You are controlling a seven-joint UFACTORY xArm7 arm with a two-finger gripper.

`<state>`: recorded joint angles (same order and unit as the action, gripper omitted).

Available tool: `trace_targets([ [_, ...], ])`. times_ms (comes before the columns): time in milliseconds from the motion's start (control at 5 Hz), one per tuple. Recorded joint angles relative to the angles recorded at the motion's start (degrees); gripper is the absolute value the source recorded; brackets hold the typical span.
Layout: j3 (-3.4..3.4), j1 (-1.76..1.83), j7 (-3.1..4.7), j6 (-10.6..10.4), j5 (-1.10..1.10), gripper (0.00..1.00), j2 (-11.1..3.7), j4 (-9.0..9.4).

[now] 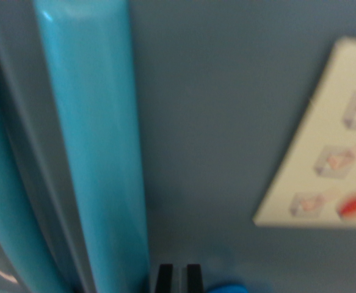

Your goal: Close fridge door

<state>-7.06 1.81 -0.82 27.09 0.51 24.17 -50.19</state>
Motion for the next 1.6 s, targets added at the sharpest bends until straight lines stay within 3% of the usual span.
trace_targets([
  [200, -0.93, 0.00, 0.00, 0.0, 0.00, 1.00, -4.30, -4.30],
  [400, -0.93, 0.00, 0.00, 0.0, 0.00, 1.00, -4.30, -4.30],
  [600, -1.59, 0.00, 0.00, 0.0, 0.00, 1.00, -8.44, -8.06],
  [800, -1.59, 0.00, 0.00, 0.0, 0.00, 1.00, -8.44, -8.06],
  [1000, -1.73, -0.01, 0.00, -0.1, -0.01, 1.00, -10.44, -9.70],
  [1600, -1.68, -0.01, 0.00, 0.0, -0.01, 1.00, -10.44, -9.70],
])
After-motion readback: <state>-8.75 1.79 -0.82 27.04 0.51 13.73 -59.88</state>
